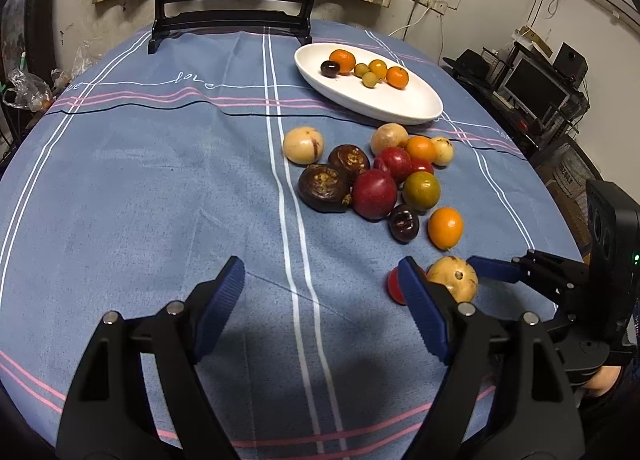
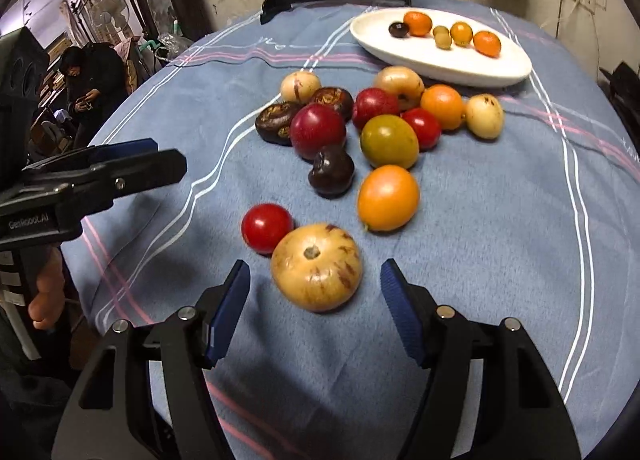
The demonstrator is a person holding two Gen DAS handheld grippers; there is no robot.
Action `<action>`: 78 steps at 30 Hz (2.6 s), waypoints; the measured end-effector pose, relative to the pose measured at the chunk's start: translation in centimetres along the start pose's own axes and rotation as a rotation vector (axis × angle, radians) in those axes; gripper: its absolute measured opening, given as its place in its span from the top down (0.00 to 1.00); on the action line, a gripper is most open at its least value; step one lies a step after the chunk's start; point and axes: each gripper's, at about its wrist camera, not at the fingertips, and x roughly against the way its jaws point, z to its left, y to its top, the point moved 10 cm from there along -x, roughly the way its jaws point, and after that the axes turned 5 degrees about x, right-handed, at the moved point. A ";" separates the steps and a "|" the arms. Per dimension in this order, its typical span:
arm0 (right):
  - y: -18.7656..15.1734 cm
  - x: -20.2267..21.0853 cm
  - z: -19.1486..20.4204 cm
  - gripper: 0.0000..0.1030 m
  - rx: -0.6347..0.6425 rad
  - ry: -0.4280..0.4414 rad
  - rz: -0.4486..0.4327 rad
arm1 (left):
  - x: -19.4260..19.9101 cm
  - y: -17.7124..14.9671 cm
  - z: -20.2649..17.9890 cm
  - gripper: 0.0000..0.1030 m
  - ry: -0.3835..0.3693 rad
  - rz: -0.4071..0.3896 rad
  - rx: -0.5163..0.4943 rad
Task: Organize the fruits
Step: 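Grasp the large pale fruit with the right tool while the left tool grasps a red tomato, then carry the pale fruit and red tomato onto the white plate and release both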
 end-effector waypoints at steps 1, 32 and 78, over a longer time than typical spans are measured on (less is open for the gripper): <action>0.0 -0.6 0.0 0.49 0.003 0.003 0.016 | -0.1 0.0 -0.1 0.22 -0.003 0.003 -0.003; -2.2 5.4 -7.3 0.56 -0.175 -0.074 -0.124 | -5.1 -2.9 -6.6 0.72 -0.056 0.095 -0.115; 18.6 -3.6 -19.6 0.56 -0.108 -0.148 -0.084 | -16.1 22.9 -6.8 0.71 -0.025 0.073 -0.133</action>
